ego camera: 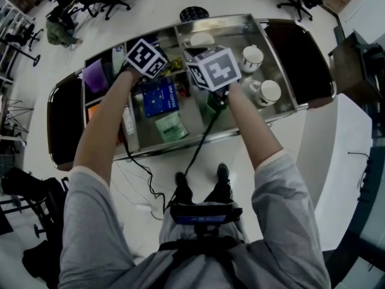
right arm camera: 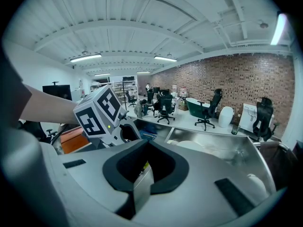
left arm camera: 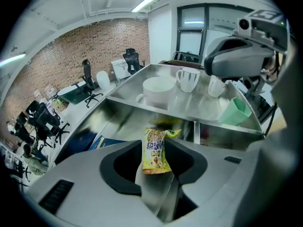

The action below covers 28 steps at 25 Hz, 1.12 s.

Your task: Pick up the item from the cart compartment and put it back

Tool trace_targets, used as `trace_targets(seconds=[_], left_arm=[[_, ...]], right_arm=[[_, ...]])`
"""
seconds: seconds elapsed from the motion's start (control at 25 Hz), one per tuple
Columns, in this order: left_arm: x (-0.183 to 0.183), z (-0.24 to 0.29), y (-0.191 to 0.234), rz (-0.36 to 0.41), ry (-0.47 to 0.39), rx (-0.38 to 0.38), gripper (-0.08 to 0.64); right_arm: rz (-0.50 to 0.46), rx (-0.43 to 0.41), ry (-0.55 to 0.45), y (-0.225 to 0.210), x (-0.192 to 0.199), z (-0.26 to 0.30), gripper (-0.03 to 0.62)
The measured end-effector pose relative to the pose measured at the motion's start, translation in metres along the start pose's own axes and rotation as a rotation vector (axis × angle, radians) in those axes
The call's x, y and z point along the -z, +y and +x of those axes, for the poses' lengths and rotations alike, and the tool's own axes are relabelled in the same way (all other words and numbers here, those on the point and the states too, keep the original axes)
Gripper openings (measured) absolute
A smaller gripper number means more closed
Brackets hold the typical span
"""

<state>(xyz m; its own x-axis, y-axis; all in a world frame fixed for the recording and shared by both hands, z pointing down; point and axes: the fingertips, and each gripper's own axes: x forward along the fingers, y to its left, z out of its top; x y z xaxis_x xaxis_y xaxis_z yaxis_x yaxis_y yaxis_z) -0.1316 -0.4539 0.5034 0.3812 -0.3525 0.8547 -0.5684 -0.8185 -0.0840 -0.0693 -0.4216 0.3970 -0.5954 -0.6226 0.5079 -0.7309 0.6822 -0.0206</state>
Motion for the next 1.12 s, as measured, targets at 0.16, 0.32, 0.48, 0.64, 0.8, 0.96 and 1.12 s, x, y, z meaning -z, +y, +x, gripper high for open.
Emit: trace_targets(seconds=[0.16,0.32,0.48,0.64,0.8,0.96,1.12], left_arm=[[-0.004,-0.011,0.001,-0.003,-0.016,-0.023,0.153],[-0.010,-0.031,-0.003,-0.011,-0.068,-0.060,0.139],[-0.018,-0.062,-0.004,-0.052,-0.166,-0.149,0.027],[-0.016,-0.092,-0.013,-0.131,-0.280,-0.201,0.006],[-0.003,-0.125,-0.023,-0.243,-0.399,-0.261,0.006],[0.017,-0.158,-0.034,-0.338,-0.514,-0.312,0.006],[0.039,-0.191,-0.044,-0.393,-0.608,-0.373,0.006]], right_arm=[[0.000,0.003,-0.001,0.000,-0.001,-0.004,0.009],[0.002,0.006,-0.004,0.002,-0.001,-0.011,0.009],[-0.004,0.006,-0.014,0.007,-0.004,-0.021,0.009],[-0.011,0.006,-0.027,0.012,-0.007,-0.034,0.009],[-0.010,-0.005,-0.041,0.020,-0.007,-0.048,0.009],[-0.003,-0.015,-0.058,0.028,0.002,-0.063,0.009],[0.008,-0.023,-0.075,0.035,0.013,-0.079,0.009]])
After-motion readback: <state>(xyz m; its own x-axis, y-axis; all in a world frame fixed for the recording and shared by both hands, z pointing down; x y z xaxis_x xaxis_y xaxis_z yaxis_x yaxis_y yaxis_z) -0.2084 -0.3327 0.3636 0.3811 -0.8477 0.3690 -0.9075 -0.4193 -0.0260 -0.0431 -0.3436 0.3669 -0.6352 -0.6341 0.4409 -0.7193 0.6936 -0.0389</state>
